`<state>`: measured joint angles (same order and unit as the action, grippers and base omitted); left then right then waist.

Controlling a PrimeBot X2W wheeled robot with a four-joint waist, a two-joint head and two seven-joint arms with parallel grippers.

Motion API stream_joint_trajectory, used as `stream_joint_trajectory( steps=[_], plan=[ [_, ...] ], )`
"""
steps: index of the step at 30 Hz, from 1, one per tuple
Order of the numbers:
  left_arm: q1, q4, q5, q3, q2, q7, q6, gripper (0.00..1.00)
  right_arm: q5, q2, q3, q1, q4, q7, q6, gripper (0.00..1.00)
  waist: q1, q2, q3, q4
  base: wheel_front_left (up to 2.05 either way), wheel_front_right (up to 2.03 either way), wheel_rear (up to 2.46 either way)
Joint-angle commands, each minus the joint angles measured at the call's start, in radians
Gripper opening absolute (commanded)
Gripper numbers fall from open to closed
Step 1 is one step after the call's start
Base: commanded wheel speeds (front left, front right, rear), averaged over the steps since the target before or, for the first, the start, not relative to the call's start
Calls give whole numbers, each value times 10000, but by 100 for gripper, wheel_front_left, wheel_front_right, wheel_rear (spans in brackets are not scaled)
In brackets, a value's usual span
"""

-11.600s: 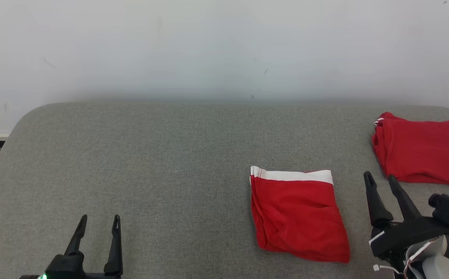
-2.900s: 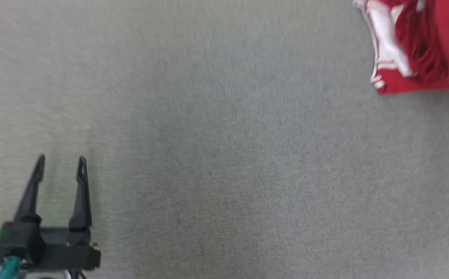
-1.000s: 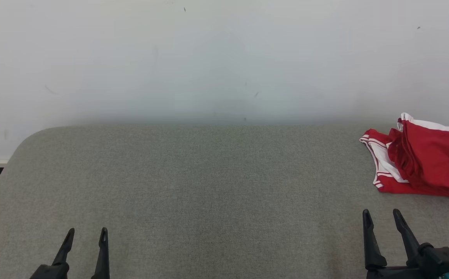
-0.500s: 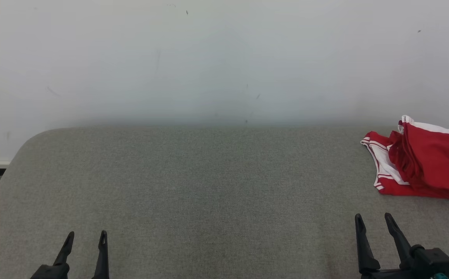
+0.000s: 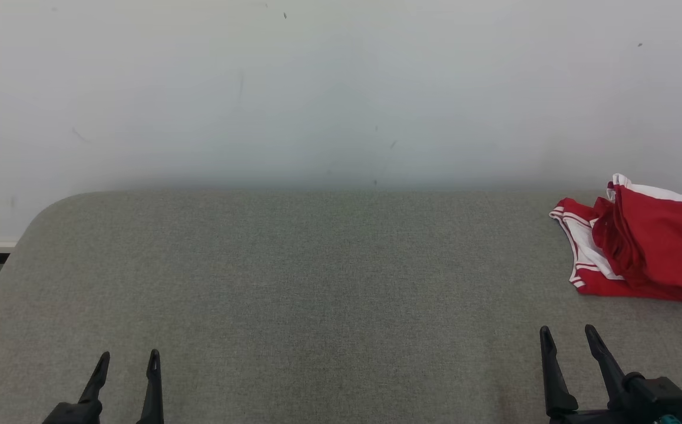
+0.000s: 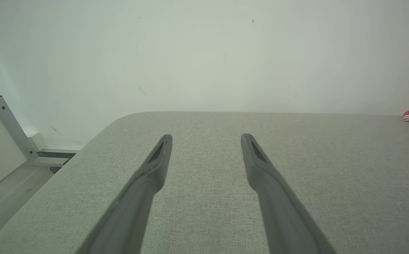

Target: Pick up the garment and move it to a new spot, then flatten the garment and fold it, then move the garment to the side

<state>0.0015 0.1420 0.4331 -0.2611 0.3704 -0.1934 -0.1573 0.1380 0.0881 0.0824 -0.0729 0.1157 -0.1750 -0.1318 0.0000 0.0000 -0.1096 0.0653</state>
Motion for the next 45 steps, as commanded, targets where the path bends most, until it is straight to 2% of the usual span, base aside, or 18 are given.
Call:
stream_joint_trajectory(
  steps=[1,3,4,10,29,45],
  plan=[
    [55,-31,41,-24,58,-56,20,100,8,21,-8,8,25,30,21,100,0,0,4,10,0,0,0],
    [68,-48,53,-54,81,-54,53,100,16,28,-21,11,39,33,21,100,0,0,10,18,0,0,0],
    [4,-20,3,-39,49,0,45,0,3,1,-7,2,37,2,0,0,0,0,11,17,0,0,0],
    [288,378,44,-171,-221,41,89,0,58,-86,-4,-225,540,22,0,0,0,0,18,19,0,0,0],
    [-112,574,3072,852,-981,820,811,0,3837,-159,89,329,718,770,3,0,0,0,195,-89,0,0,0],
    [-360,661,5026,1516,-1480,1331,1281,0,6291,-210,137,679,833,1237,6,0,0,0,337,-175,0,0,0]
  ],
)
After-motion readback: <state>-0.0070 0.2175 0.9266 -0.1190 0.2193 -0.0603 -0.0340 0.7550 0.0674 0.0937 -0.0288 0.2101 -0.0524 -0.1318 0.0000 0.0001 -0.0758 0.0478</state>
